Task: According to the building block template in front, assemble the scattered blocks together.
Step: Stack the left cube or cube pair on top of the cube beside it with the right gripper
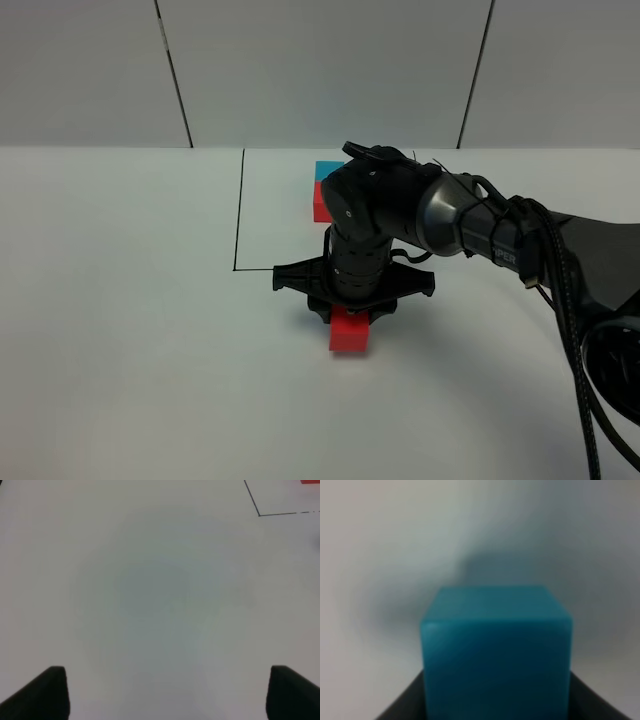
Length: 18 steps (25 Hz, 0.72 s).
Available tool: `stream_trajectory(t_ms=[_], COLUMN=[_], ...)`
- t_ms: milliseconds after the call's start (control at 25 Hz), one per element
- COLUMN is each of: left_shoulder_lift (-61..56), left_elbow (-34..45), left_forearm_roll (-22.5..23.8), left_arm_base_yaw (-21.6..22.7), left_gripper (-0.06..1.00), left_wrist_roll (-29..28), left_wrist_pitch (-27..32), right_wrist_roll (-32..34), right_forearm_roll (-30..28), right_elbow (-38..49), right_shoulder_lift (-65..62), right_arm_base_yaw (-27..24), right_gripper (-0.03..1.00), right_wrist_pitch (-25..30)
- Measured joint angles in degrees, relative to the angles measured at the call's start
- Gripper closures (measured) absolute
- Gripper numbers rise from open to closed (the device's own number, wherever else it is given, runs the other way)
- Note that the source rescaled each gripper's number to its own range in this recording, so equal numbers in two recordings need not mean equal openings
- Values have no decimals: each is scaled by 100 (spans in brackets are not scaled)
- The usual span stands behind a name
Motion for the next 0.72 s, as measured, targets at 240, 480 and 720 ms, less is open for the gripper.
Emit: stream_trajectory(t_ms=[240,480,720], left_shoulder_lift=[0,0,0], left_elbow=[0,0,0], left_forearm_roll=[0,0,0], left_arm_base_yaw=[0,0,0], left_gripper=[6,6,6], left_wrist_roll=[0,0,0], left_wrist_pitch=[0,0,0], right_wrist_roll=[-31,-195,-399], right_forearm_roll=[8,12,26], right_elbow=[0,0,0], right_shoulder_lift=[174,353,354], right_arm_base_yaw=[72,72,72], right_gripper=[95,95,95], right_wrist_pitch=[-177,-263,-263])
